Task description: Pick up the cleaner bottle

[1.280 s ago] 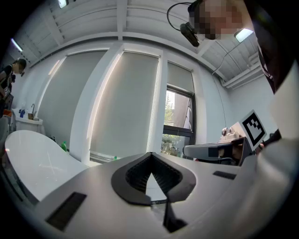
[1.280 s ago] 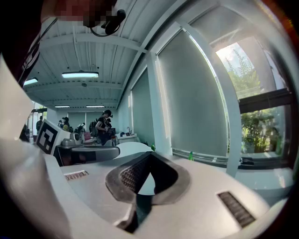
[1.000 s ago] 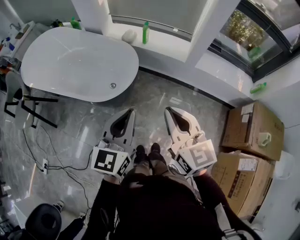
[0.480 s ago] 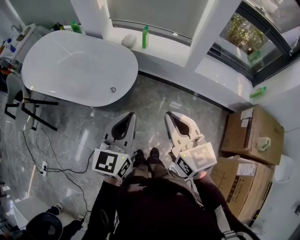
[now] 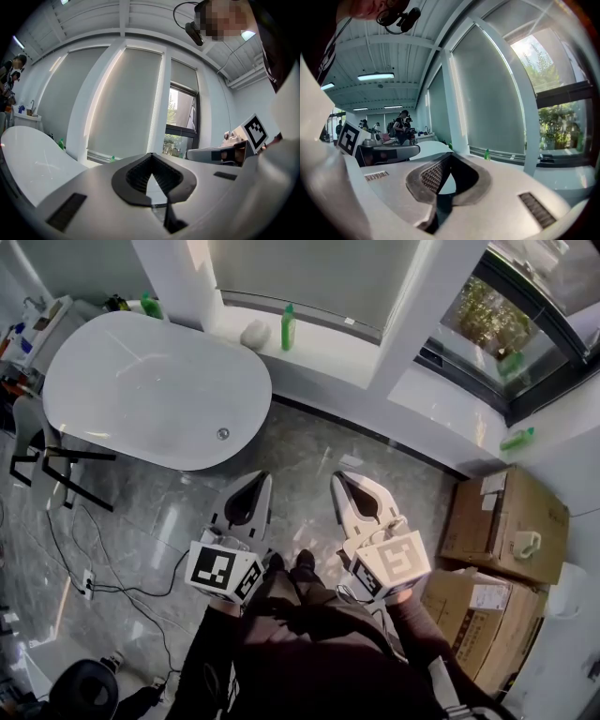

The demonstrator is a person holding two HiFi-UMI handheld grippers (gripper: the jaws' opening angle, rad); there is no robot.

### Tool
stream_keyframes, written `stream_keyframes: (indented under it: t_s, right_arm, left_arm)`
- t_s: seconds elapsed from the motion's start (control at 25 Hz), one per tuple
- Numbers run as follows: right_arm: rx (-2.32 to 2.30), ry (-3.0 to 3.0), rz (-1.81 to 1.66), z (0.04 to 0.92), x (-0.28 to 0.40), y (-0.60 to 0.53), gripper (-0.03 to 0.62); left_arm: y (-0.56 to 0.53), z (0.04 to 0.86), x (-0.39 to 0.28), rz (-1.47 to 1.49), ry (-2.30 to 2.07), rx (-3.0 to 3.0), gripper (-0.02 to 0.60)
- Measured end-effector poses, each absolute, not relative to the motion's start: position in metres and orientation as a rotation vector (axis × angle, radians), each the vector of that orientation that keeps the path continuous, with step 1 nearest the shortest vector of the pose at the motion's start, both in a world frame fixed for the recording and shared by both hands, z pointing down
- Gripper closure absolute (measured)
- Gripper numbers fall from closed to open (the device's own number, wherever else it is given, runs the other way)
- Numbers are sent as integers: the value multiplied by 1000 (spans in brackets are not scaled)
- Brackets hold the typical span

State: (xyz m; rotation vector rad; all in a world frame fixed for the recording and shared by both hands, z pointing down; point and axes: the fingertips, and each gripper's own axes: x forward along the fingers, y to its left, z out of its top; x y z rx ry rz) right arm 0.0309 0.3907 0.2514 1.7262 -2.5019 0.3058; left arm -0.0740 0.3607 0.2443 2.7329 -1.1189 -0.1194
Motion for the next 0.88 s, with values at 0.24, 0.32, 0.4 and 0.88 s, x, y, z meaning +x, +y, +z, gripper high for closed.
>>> stream_keyframes:
  t_s: [0.24,0.32,0.4,0.88]
  right_arm:
    - [1727,-2499,303,251,50,374,589]
    - [1727,-2499,300,251,54,368,589]
    - [1731,-2500,298,250,58,361,589]
    - [1768,-2458,323,257,73,297,589]
  left_arm:
    - [341,242,-57,-130,-1139,2727,575]
    - [335,240,-53,-134,-1143,2727,575]
    - [329,239,-49,-131,-1144,2731,574]
    - [254,249,-32,-109,-1114,2736,575]
